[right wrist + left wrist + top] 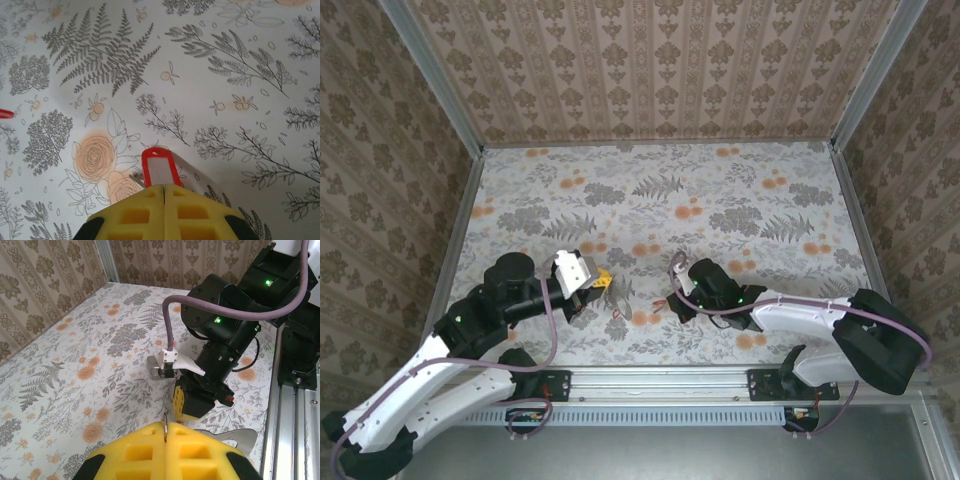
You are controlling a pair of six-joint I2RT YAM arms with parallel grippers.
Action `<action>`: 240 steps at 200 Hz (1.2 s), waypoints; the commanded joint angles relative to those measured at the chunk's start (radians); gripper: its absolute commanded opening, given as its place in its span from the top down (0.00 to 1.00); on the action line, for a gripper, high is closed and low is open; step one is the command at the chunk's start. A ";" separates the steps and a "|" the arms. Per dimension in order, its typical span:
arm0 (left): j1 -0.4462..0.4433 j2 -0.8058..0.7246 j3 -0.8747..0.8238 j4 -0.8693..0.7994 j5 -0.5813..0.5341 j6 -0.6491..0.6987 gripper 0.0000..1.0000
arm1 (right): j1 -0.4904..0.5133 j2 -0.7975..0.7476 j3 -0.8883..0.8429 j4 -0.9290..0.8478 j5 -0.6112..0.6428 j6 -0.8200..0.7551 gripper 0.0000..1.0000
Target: Put the keys on the keyring
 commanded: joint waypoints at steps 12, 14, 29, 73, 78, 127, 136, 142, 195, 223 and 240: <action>-0.007 -0.013 -0.010 0.038 -0.009 0.015 1.00 | -0.003 -0.032 -0.054 0.017 0.063 0.052 0.94; -0.007 -0.014 -0.010 0.038 -0.009 0.013 1.00 | -0.004 -0.035 -0.056 0.012 0.064 0.055 0.94; -0.007 -0.013 -0.011 0.043 -0.004 0.013 1.00 | -0.002 -0.064 -0.094 -0.004 0.075 0.077 0.92; -0.005 -0.012 -0.011 0.044 -0.007 0.014 1.00 | -0.002 -0.168 -0.166 -0.053 0.099 0.108 0.79; -0.005 -0.011 -0.011 0.044 -0.007 0.015 1.00 | -0.002 -0.174 -0.170 -0.060 0.101 0.111 0.77; -0.006 -0.013 -0.012 0.045 0.000 0.012 1.00 | -0.002 -0.196 -0.100 -0.197 0.108 0.152 0.56; -0.005 -0.013 -0.011 0.045 0.002 0.012 1.00 | -0.002 -0.193 -0.059 -0.246 0.107 0.143 0.56; -0.005 -0.013 -0.011 0.046 0.003 0.012 1.00 | -0.002 -0.188 -0.030 -0.285 0.109 0.137 0.55; -0.007 -0.021 -0.010 0.045 0.007 0.009 1.00 | 0.027 -0.045 0.252 -0.688 0.137 0.046 0.53; -0.008 -0.028 -0.007 0.038 -0.005 0.008 1.00 | 0.080 0.045 0.349 -0.849 0.172 0.032 0.53; -0.009 -0.032 -0.005 0.033 -0.017 0.010 1.00 | 0.125 0.105 0.390 -0.911 0.222 0.027 0.54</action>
